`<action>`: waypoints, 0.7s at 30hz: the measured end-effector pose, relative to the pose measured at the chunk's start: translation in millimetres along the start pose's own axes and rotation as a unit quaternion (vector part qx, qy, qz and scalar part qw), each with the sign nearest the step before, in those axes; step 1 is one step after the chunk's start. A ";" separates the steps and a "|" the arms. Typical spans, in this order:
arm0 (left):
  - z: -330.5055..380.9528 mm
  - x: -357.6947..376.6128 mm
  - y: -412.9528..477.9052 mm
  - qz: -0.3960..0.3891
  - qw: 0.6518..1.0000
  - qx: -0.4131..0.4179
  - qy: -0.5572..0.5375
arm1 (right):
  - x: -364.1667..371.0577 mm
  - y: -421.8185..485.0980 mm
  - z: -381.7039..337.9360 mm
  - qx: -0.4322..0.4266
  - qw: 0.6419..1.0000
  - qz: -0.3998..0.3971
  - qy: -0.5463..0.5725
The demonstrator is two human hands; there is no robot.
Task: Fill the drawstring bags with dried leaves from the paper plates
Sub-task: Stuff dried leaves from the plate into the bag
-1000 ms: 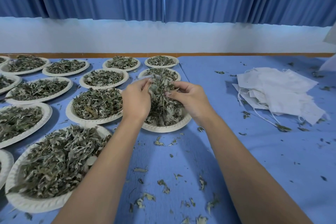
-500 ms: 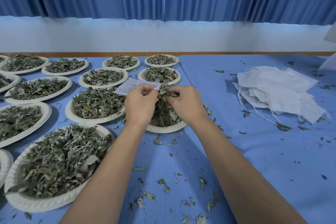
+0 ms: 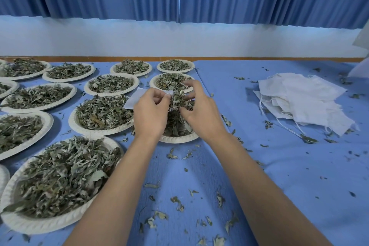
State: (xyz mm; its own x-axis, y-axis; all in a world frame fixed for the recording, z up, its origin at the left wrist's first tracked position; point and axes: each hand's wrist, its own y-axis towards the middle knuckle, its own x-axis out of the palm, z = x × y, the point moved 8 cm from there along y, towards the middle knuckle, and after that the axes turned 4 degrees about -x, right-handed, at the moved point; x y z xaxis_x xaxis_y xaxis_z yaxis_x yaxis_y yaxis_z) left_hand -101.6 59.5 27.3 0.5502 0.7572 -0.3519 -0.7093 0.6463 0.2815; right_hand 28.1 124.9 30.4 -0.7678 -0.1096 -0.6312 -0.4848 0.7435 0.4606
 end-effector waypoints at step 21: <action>4.4 16.4 -10.3 -0.130 0.979 0.021 -0.157 | -0.7 -2.8 -7.4 0.009 0.995 0.051 -0.083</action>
State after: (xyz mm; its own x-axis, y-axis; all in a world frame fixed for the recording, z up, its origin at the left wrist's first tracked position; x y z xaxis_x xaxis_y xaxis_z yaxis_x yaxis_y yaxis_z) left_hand -83.4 65.7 22.6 0.8224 0.5547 -0.1268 -0.5128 0.8191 0.2570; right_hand 27.0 118.0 34.2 -0.7316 0.0758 -0.6775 -0.3998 0.7573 0.5165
